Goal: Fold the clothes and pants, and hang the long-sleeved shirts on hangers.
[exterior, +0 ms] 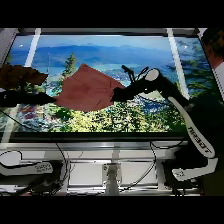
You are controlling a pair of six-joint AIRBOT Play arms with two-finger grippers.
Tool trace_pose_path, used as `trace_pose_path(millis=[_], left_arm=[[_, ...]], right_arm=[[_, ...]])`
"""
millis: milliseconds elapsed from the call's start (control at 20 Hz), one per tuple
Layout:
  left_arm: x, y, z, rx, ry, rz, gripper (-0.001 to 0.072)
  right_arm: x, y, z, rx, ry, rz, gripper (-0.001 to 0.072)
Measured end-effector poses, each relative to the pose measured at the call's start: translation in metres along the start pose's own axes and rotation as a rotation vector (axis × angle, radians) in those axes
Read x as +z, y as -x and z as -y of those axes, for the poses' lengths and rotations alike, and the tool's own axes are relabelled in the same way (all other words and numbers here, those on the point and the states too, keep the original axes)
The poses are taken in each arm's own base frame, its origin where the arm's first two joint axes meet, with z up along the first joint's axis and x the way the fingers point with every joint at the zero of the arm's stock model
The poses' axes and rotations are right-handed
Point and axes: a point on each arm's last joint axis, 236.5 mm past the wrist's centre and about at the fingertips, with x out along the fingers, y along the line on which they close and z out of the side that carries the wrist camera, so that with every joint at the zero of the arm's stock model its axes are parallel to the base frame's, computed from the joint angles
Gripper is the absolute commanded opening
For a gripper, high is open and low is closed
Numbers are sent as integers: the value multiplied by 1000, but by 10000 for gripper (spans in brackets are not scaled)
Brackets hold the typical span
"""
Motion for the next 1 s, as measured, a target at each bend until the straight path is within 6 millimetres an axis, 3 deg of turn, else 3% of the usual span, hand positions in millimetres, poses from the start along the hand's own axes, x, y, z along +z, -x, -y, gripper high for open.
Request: trace_pose_path(millis=[250, 450, 600, 750, 900, 1000], left_arm=[[68, 54, 89, -172, -94, 301, 24], [101, 112, 172, -339, -181, 536, 22], [100, 152, 230, -398, -283, 652, 22], [87, 185, 281, -380, -400, 751, 21], [64, 205, 319, -283, -498, 815, 21], [46, 216, 334, -163, -551, 859, 21]], right_arm=[[29, 79, -60, -5, 187, 199, 25], [45, 144, -124, 5, 347, 378, 25], [43, 189, -170, 22, 448, 489, 25], [27, 224, -207, 37, 530, 564, 24], [1, 240, -236, 63, 589, 582, 23], [-17, 236, -256, 90, 621, 561, 23]])
